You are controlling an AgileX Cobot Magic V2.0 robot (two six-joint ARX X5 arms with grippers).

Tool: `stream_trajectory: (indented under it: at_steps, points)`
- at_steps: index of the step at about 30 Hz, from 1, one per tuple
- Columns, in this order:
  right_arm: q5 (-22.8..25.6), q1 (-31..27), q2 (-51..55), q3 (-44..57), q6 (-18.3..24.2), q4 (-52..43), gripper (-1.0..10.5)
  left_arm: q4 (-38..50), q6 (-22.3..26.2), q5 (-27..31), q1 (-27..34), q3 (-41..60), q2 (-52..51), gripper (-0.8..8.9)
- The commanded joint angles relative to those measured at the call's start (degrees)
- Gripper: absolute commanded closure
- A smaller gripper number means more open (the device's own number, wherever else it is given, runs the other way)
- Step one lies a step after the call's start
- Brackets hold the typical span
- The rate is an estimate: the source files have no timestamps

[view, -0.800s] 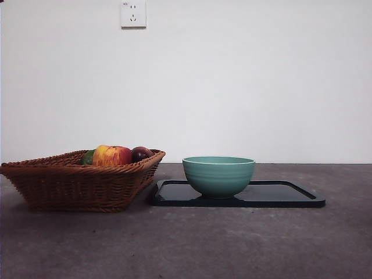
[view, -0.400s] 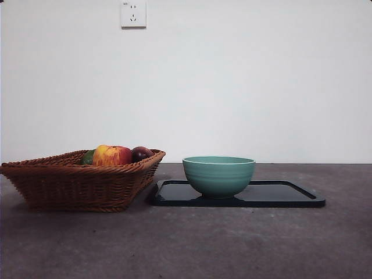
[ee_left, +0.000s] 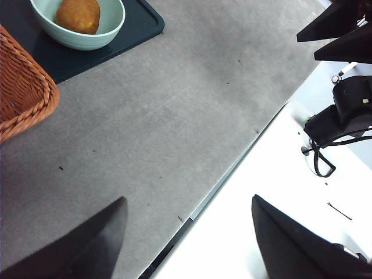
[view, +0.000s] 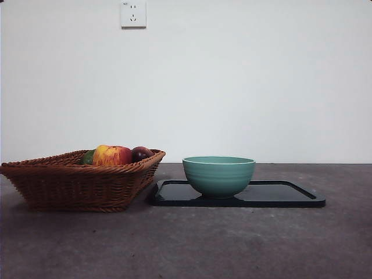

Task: Pick up the wifruite, put it on the bowl, pick up the plate, put it on desk

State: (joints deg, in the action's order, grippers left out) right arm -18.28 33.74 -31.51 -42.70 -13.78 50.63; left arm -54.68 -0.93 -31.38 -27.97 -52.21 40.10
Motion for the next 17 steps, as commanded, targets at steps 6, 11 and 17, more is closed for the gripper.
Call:
stream_trajectory:
  at_steps: [6, 11, 17]
  points:
    - [-0.2, 0.4, -0.2, -0.5, -0.4, -1.1, 7.0, 4.2, -0.8, -0.2, -0.2, -0.7, 0.9, 4.72]
    - [-0.2, 0.4, -0.2, -0.5, -0.4, -1.3, 7.0, 10.9, -2.1, 0.5, -0.2, -1.4, 4.8, 4.71]
    - [-0.2, 0.4, -0.2, -0.5, -0.4, -1.3, 7.0, 15.8, -2.1, 2.0, -0.6, -6.8, 15.4, 4.71]
